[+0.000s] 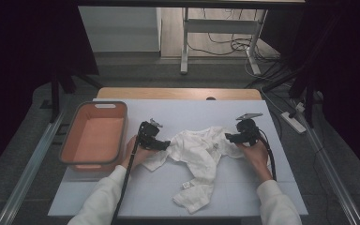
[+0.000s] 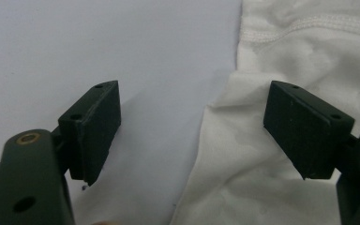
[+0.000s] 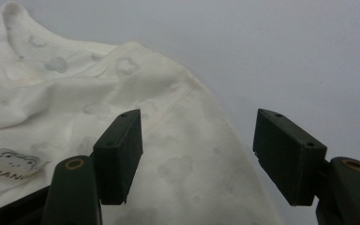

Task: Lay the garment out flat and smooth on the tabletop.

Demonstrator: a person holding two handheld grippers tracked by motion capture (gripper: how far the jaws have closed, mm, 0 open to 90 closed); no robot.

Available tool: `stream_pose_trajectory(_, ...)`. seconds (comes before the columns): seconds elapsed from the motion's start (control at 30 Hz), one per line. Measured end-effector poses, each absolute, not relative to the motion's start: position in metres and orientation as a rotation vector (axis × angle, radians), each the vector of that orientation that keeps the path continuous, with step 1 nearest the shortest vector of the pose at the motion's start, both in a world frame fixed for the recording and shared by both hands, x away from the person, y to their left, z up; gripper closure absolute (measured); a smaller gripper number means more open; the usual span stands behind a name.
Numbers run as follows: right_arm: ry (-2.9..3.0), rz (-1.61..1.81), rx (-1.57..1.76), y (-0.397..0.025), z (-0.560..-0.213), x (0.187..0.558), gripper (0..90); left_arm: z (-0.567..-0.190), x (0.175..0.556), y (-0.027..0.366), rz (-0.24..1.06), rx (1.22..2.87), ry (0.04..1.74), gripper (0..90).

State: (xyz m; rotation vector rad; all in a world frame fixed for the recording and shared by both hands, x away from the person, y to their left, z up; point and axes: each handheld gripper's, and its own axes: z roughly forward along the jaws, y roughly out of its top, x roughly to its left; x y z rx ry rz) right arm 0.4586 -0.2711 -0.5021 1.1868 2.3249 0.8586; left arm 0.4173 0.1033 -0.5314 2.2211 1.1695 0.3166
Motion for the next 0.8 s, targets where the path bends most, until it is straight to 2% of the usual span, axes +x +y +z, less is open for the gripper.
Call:
stream_pose_trajectory(0.33,2.327,0.809,1.230,-0.279,-0.512,0.469,34.0,-0.533,0.416,0.100,0.300,2.238,1.148,21.7)
stream_pose_trajectory(0.5,2.319,0.791,1.256,-0.285,-0.512,0.469,38.0,-0.532,0.413,0.100,0.282,2.246,1.117,28.4)
stream_pose_trajectory(0.67,2.332,0.826,1.278,-0.287,-0.512,0.469,49.2,-0.531,0.409,0.100,0.289,2.237,1.085,50.9)
stream_pose_trajectory(0.8,2.388,0.843,1.226,-0.283,-0.510,0.466,71.8,-0.531,0.407,0.100,0.214,2.231,1.031,77.9)
